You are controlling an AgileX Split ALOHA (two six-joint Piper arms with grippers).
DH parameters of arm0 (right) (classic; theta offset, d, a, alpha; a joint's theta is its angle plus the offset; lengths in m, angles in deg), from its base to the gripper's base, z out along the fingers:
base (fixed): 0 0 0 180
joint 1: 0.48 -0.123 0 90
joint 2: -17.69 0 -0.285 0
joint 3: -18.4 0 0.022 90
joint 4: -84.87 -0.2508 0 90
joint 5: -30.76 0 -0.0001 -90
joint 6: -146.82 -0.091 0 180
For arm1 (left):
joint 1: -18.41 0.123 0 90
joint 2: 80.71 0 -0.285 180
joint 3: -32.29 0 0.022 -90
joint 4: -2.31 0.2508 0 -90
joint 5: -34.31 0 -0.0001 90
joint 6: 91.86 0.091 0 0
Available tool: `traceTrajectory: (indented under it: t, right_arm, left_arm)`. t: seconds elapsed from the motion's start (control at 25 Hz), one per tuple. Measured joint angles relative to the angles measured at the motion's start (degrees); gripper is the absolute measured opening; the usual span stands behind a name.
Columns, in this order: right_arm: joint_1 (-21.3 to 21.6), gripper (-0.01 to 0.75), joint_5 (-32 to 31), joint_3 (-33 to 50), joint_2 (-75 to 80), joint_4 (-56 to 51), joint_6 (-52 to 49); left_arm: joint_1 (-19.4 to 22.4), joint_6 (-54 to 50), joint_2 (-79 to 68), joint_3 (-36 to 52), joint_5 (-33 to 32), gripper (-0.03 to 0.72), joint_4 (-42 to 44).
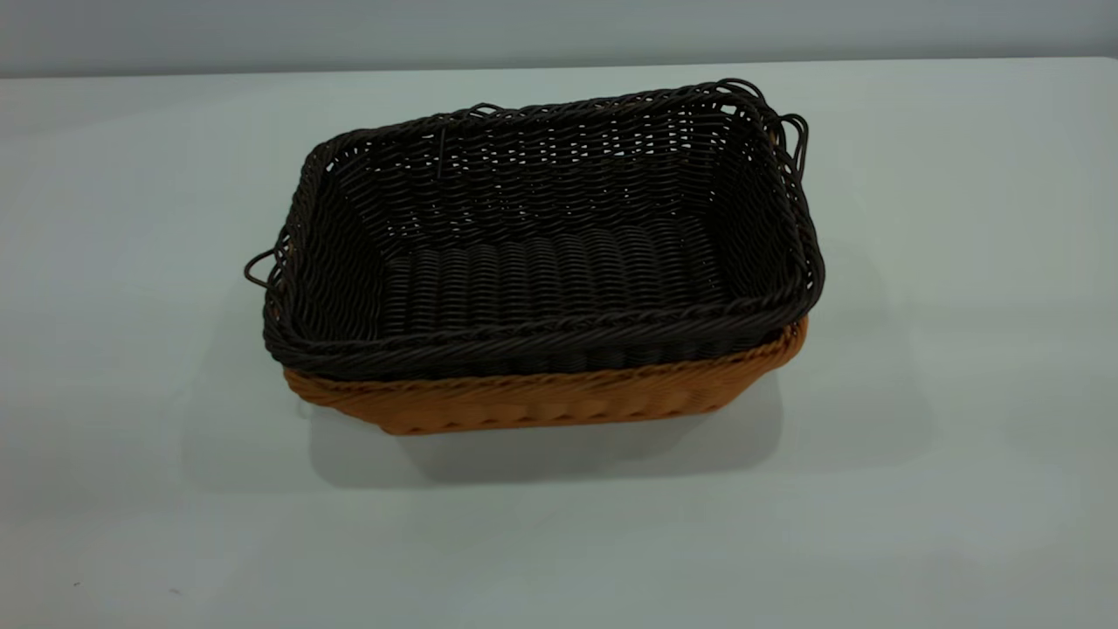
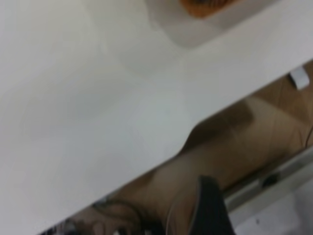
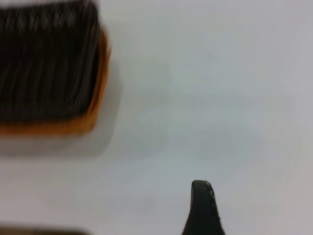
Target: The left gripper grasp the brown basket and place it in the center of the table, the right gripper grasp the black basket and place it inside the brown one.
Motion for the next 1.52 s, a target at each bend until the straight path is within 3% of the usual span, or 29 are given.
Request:
traceTrajectory:
  t: [0.28, 0.6, 0.72, 1.52]
  right_arm:
    - [2.1, 0.465, -0.9, 0.0, -5.7, -0.2, 0.0]
    - [2.1, 0.465, -0.9, 0.0, -5.7, -0.3, 0.0]
    - [2.1, 0.465, -0.9, 0.0, -5.7, -0.3, 0.0]
    - [2.1, 0.465, -0.9, 0.0, -5.7, -0.3, 0.0]
  left_arm:
    - [1.9, 0.0, 7.1, 0.0, -0.3, 0.471, 0.0]
    - [22.2, 0.1, 13.0, 0.0, -0.5, 0.471, 0.0]
    - [25.7, 0.1, 17.5, 0.0, -0.8, 0.471, 0.1]
    - [26.1, 0.1, 18.6, 0.0, -1.1, 0.471, 0.0]
